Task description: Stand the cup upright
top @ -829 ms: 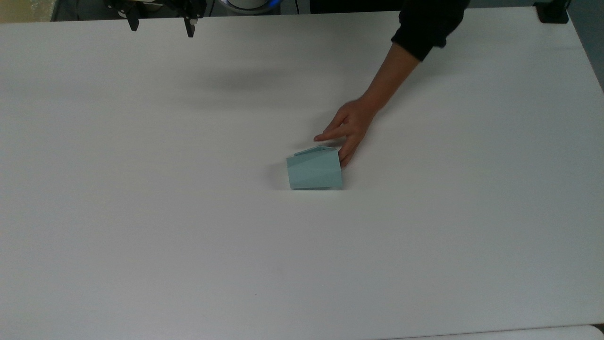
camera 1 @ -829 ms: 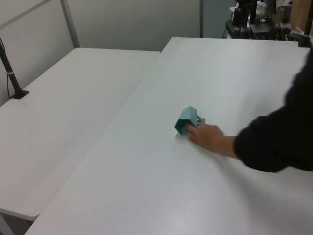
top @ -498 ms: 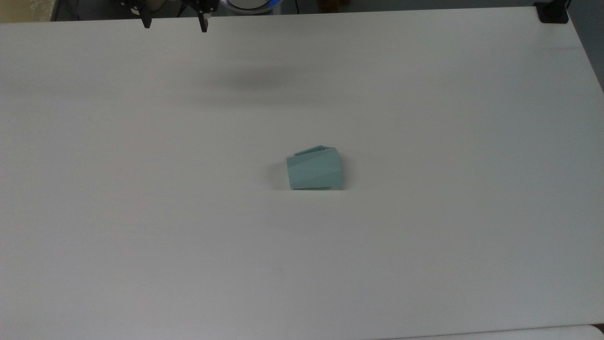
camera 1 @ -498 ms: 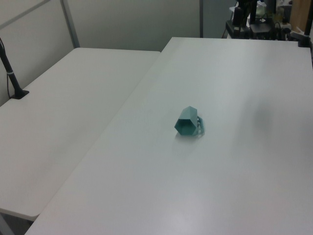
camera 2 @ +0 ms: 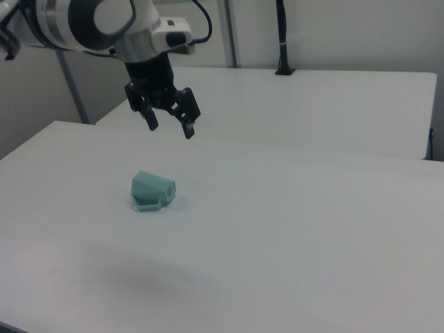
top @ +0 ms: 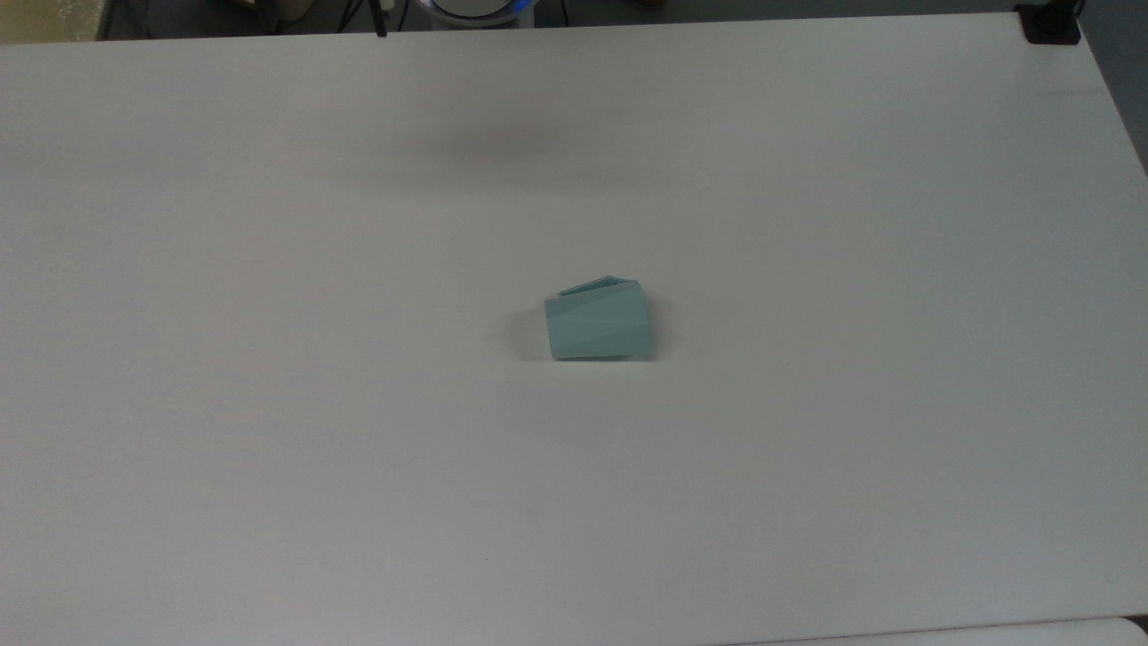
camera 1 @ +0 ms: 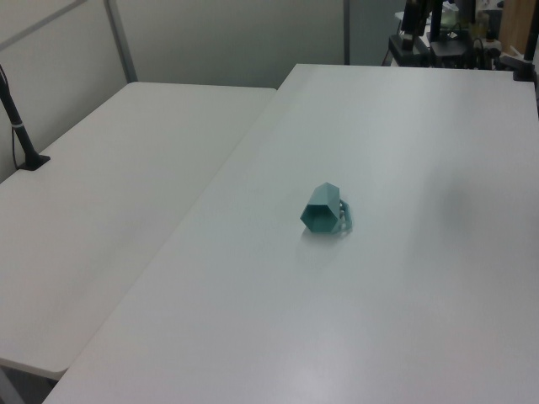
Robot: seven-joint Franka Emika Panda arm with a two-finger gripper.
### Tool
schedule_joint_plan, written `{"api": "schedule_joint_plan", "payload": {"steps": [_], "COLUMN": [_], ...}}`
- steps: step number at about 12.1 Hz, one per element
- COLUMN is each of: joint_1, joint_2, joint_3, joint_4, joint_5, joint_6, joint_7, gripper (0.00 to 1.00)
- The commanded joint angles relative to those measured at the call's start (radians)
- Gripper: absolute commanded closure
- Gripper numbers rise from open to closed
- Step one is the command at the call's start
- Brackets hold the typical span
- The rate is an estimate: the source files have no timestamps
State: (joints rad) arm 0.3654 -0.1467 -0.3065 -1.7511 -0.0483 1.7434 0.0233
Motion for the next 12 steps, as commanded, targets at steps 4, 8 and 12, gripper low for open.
{"api": "schedule_joint_plan", "payload": {"steps": [4, 8, 12], "joint_1": [0.0, 0.018, 0.156], "joint_2": [-0.004, 0.021, 0.12], "joint_3": [-0.003, -0.006, -0.002], "joint_4": [0.036, 0.057, 0.12], "joint_5": [0.019, 0.024, -0.004], "joint_6": [-0.05, -0.05, -0.044], "joint_7": [0.001, 0.032, 0.208], "gripper": [0.0, 0.0, 0.0]}}
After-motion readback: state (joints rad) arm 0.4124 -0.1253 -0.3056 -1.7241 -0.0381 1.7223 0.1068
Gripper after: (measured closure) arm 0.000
